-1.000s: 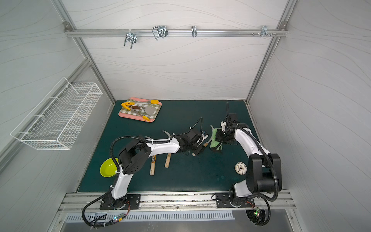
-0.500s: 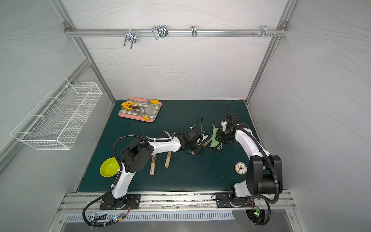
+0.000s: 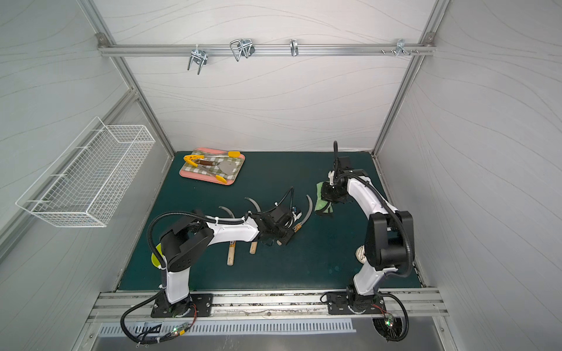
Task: Wipe small sickles with rags
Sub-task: Wipe the small sickle at the center of the board.
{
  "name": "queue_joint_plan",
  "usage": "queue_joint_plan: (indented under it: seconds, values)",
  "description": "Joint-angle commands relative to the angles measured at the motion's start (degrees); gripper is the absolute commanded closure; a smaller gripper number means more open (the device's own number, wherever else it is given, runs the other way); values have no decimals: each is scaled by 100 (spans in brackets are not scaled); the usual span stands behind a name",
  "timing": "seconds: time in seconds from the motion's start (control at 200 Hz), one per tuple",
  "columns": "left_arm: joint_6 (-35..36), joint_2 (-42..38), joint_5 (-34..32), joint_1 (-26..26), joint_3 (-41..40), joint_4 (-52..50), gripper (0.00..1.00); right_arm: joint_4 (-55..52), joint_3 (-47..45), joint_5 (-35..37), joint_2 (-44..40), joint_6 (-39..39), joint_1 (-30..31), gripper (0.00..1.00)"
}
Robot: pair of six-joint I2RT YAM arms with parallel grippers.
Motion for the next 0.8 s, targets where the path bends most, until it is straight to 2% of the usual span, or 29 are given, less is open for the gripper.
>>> queue_joint_plan:
  seconds: [0.0,0.165,0.52,0.79]
  values:
    - [-190,-30,-111,-135,-208,-312,100,-430,679,150,648,-107,203,84]
    - [-380,4,-173,-163,-302,-208,100,-967,1626,583,1723,-261,456,85]
    - [-583,37,-122,-162,-409,76,100,-1655,2536,767,3031,-434,604,85]
    - [-759,115,-192,-158,-295,88,100,-1865,2105,775,3020,-616,732,85]
